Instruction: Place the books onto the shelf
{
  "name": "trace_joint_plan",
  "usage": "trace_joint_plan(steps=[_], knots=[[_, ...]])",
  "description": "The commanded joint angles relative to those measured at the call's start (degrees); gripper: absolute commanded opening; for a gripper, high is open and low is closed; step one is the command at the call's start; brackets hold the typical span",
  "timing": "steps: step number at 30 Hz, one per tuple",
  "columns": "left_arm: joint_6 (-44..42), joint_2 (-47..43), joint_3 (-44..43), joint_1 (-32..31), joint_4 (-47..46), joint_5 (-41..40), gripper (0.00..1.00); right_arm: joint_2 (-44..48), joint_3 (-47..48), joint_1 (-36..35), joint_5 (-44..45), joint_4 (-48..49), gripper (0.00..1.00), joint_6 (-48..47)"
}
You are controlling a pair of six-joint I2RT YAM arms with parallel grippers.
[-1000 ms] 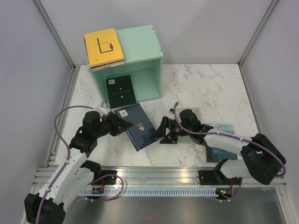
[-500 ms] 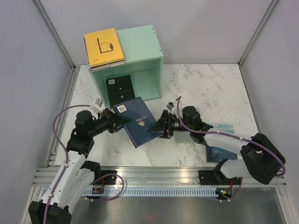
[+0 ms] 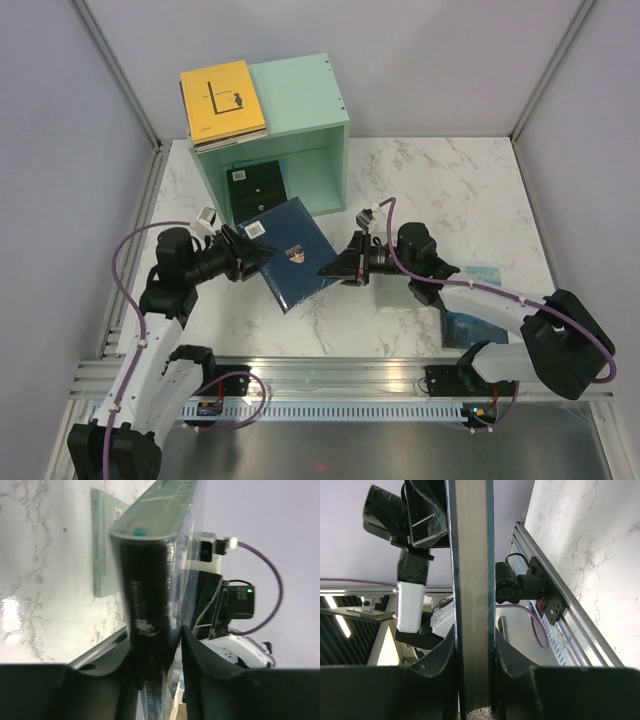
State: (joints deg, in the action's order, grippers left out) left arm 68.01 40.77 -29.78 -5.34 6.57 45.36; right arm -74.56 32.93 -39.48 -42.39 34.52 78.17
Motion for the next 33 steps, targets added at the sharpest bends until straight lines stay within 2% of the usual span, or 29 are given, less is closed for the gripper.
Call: trace_joint_plan(steps=[1,2,3,4,5,6,9,15,23,33], knots=[[-16.89,2.02,-10.96,-0.81,18.95,-2.98,0.46,0.04,3.54,-0.51,2.04,-1.82,0.0,-4.77],[-19.38,2.55,-13.44,-0.81,23.45,-5.61,0.54,-0.31,4.59,-0.42,3.09,-2.35,0.0,-5.04],[-21.58,3.69,-18.16,-0.81,32.1,-11.47,0.71,-0.84,5.3,-0.24,3.54,-2.79,0.0,-5.31],[-24.99,4.31,-20.21,-0.81,35.5,-14.14,0.93,-2.5,5.91,0.11,3.72,-2.45,0.0,-5.31],[-26.33,4.75,-22.06,-0.81,38.4,-16.69,0.99,-3.65,7.4,0.28,3.98,-1.83,0.0,-4.7],[-27.48,5.36,-25.21,-0.81,41.22,-20.71,1.0,-4.79,8.28,0.37,3.98,-0.52,0.0,-4.35],[-29.51,5.11,-29.96,-0.72,48.09,-25.4,1.0,-9.62,13.11,1.07,4.33,0.81,0.0,-3.55],[-29.51,3.79,-37.0,-0.72,48.1,-25.41,1.0,-20.51,24.8,2.92,7.23,-2.17,0.0,-3.73],[-29.51,-0.95,-37.37,-0.72,48.1,-25.41,1.0,-34.49,41.41,3.1,11.62,0.55,0.0,-0.13],[-29.51,-0.35,-38.25,-0.72,48.1,-25.41,1.0,-51.1,59.08,-0.85,23.84,-6.04,0.0,1.63]])
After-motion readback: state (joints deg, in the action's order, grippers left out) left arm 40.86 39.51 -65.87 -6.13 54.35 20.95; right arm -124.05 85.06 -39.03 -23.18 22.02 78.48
